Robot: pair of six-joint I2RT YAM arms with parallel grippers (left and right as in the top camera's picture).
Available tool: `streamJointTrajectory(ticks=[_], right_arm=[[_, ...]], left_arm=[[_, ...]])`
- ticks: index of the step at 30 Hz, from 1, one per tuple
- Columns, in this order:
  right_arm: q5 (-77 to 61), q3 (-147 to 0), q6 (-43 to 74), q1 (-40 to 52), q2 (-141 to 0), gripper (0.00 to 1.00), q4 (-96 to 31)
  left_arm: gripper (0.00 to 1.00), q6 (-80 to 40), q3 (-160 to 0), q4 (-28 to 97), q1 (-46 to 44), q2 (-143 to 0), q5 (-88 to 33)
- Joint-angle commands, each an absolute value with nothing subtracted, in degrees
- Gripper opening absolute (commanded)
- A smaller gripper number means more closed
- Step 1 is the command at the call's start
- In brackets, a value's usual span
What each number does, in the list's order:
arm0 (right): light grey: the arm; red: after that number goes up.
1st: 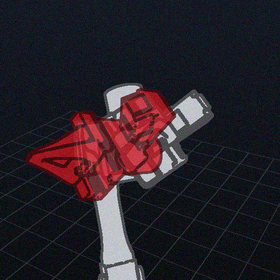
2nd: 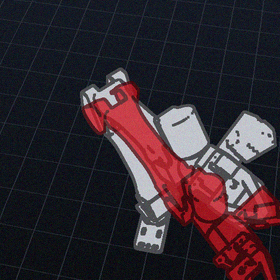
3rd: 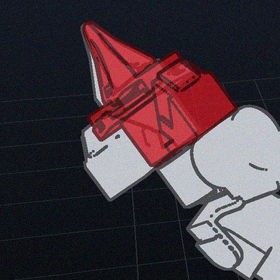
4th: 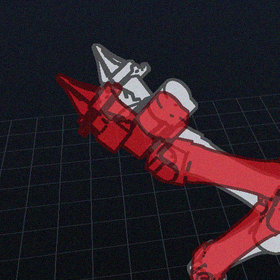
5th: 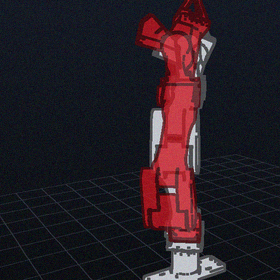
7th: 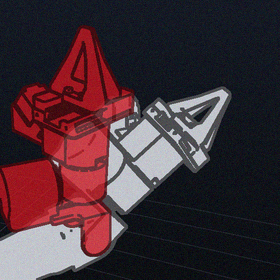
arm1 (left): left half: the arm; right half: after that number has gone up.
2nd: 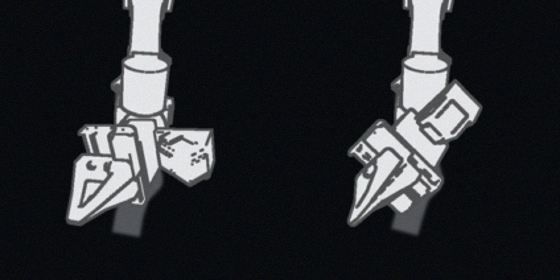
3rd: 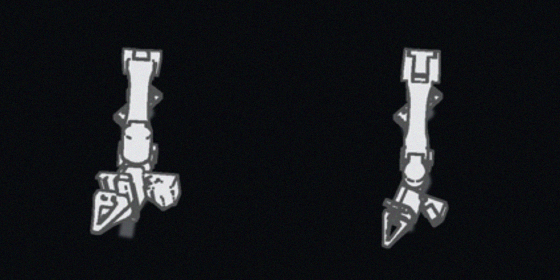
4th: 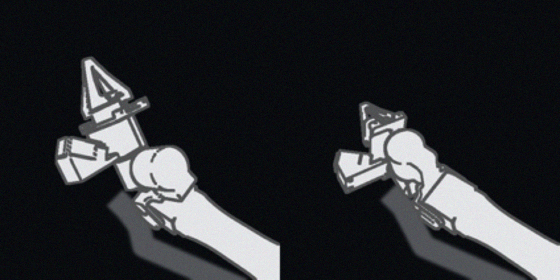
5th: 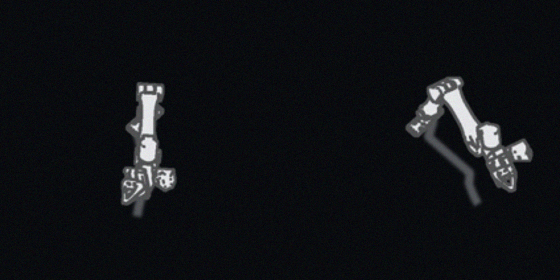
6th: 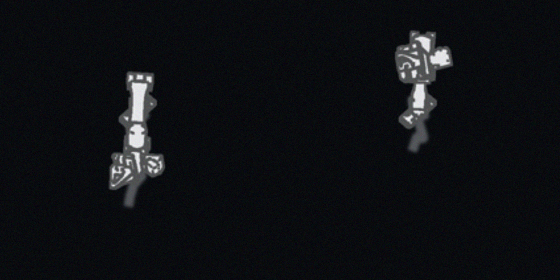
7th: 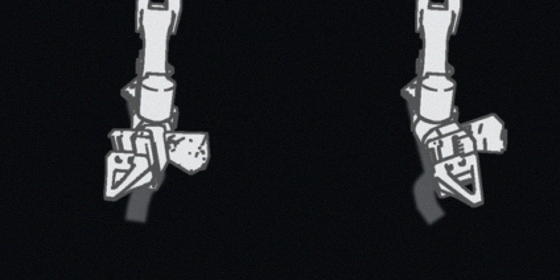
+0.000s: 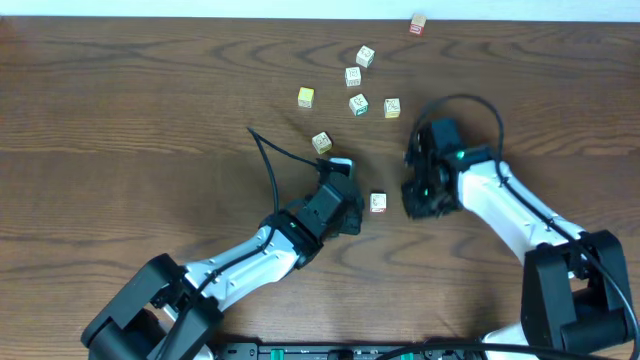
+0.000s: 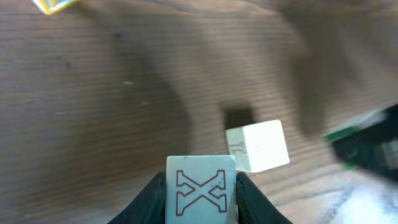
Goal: Lift 3 blocks
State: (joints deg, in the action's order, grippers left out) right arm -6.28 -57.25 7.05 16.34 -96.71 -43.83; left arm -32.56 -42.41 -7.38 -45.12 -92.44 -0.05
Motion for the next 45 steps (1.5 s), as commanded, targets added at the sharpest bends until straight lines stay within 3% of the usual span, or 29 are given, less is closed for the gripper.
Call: streamJointTrajectory(ticks=[1,8,15,20,26,31,35,45], right_arm=[[-8.05,-52.6,11.11,17.39,-95.57,0.01,-40.25],[-8.05,-50.83,11.77,20.05,-95.57,0.03,-37.32],[-7.77,-50.83,11.81,22.57,-95.59,0.11,-33.52],[-7.33,-50.83,11.99,22.55,-95.59,0.17,-31.88],[-4.32,-50.83,11.97,22.48,-95.59,0.19,-31.94],[-3.22,-50.83,11.94,22.46,-95.59,0.22,-31.81],[-3.22,-50.83,11.94,22.44,-95.59,0.24,-30.74],[-3.22,-50.83,11.92,22.33,-95.59,0.23,-30.09]], left_arm=[[0.08,-31.62,-42.48,-8.58,-45.36,-94.35,0.49],[0.08,-31.64,-42.48,-11.11,-45.36,-98.94,0.49],[0.09,-31.81,-42.48,-13.21,-45.34,-101.27,0.64],[0.26,-31.77,-42.48,-13.19,-45.34,-101.27,0.71],[0.36,-31.77,-42.48,-12.91,-45.34,-101.27,0.69],[0.49,-31.77,-42.48,-12.88,-45.34,-101.27,0.69],[0.66,-31.77,-42.48,-12.88,-45.34,-101.25,0.67],[0.69,-28.88,-42.5,-11.57,-44.84,-98.21,0.73]])
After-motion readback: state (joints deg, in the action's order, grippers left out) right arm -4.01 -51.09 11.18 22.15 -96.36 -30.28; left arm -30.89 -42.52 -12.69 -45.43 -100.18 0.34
